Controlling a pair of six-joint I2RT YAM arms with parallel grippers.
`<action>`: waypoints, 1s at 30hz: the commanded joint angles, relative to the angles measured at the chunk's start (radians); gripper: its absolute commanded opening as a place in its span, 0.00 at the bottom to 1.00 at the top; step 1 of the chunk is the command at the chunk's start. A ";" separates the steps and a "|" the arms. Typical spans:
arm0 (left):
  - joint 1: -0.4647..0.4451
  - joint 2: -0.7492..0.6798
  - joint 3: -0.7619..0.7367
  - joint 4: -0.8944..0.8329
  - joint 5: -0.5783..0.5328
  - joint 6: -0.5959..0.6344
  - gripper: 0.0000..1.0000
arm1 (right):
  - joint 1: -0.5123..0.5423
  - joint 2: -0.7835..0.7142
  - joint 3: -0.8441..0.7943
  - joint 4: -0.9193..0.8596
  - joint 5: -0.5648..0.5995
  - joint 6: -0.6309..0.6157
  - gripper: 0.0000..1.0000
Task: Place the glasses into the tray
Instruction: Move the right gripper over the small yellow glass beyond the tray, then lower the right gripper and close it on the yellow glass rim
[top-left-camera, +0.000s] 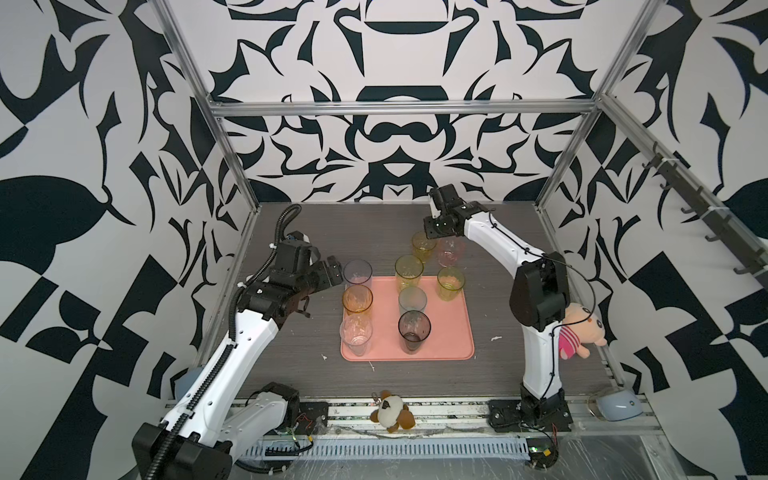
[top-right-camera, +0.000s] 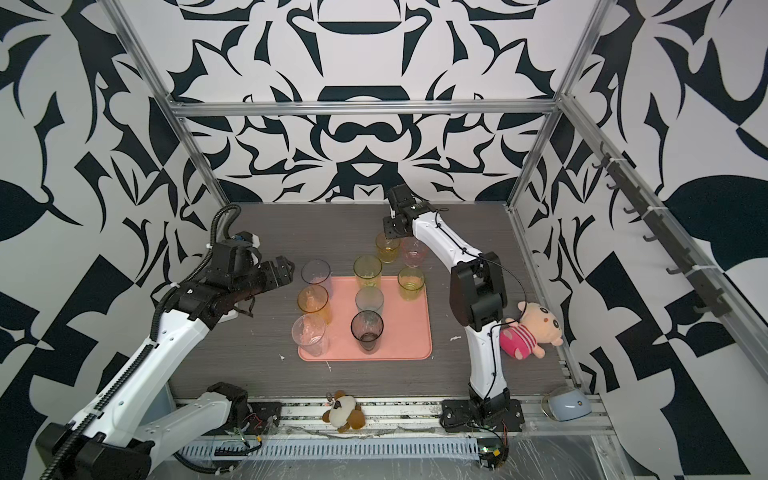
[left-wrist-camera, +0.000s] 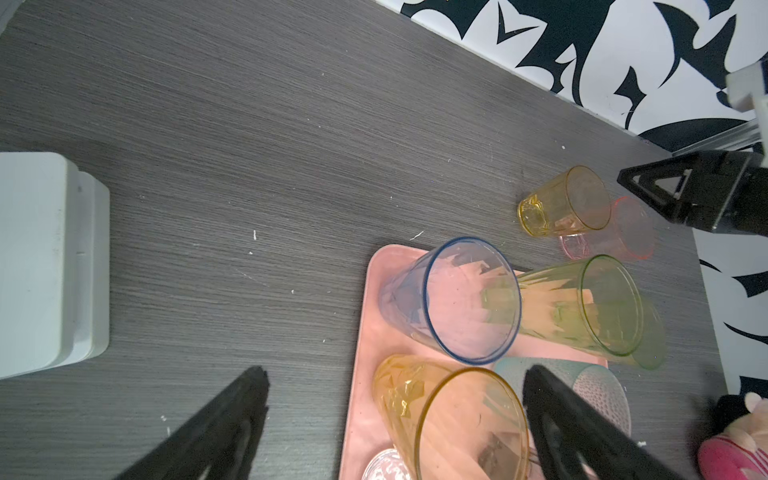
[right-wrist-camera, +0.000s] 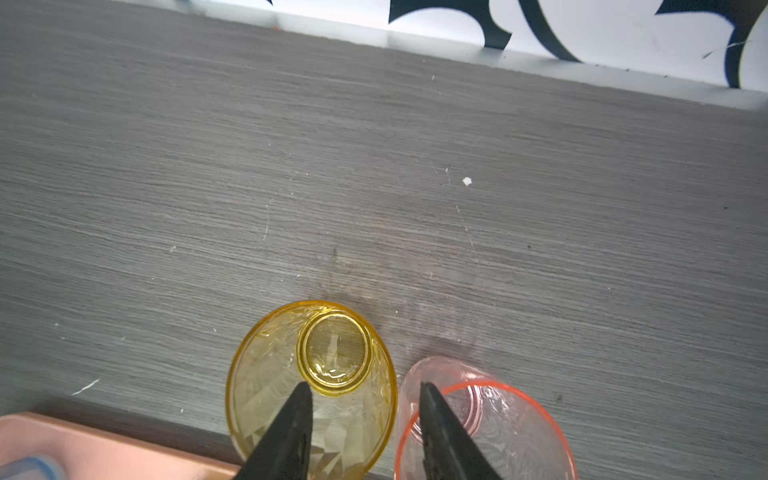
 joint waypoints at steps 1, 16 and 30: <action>-0.003 0.002 0.023 -0.011 -0.002 0.005 0.99 | -0.005 -0.004 0.055 -0.012 0.001 -0.020 0.46; -0.002 0.000 0.022 -0.014 -0.002 0.002 1.00 | -0.015 0.091 0.117 -0.039 -0.005 -0.045 0.46; -0.003 -0.004 0.020 -0.016 -0.007 0.001 1.00 | -0.017 0.157 0.200 -0.091 -0.002 -0.060 0.27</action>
